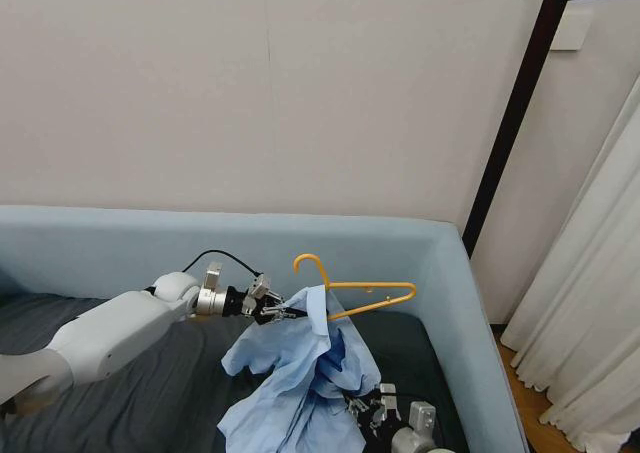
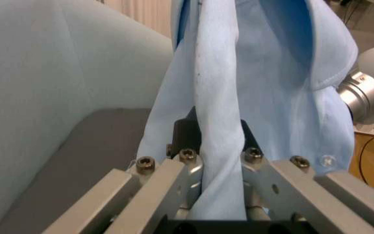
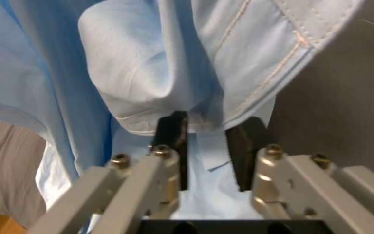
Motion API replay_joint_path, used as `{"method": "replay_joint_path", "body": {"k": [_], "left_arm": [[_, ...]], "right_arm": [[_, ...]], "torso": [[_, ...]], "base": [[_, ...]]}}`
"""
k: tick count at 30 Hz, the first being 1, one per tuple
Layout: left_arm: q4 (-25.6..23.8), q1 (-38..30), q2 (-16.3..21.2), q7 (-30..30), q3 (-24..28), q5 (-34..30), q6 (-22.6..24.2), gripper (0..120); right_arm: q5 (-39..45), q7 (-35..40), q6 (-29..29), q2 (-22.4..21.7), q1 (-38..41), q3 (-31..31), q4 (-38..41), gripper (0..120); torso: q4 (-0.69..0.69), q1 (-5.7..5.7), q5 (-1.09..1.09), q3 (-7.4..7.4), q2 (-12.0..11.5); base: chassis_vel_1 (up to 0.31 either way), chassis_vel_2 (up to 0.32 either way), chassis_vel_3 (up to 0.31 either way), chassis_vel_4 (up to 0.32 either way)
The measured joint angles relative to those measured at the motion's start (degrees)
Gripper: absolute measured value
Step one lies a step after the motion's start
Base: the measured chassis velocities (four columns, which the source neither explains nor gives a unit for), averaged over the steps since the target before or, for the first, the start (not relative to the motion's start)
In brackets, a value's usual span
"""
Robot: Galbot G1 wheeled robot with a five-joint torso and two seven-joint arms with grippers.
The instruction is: Pick up the clothes from the sofa and hang them on the clothes hanger.
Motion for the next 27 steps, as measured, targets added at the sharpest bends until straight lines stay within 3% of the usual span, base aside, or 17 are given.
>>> {"method": "replay_joint_path", "body": {"k": [5,17,27], "left_arm": [[-0.25,0.07,0.34,0.02,-0.11,-0.01,0.0,1],[-1.29,1.59,1.58,0.23,-1.74,0.69,-0.43,1],[-1.81,0.95,3.33,0.92,-1.96,2.08,-1.38,1]], "right_arm": [[0.38,-0.07,0.72,0.13,0.16,-0.31,0.22,0],[0.69,0.97,1.08,-1.17,-0.75,0.21,2.91,0],[2.76,2.89,-4.66,-3.9,-3.74,7.08,6.2,0]], "torso": [[0.0,0.0,0.0,0.0,0.0],[0.0,0.0,0.0,0.0,0.0],[0.0,0.0,0.01,0.0,0.0]], "base": [[0.0,0.0,0.0,0.0],[0.0,0.0,0.0,0.0],[0.0,0.0,0.0,0.0]]}}
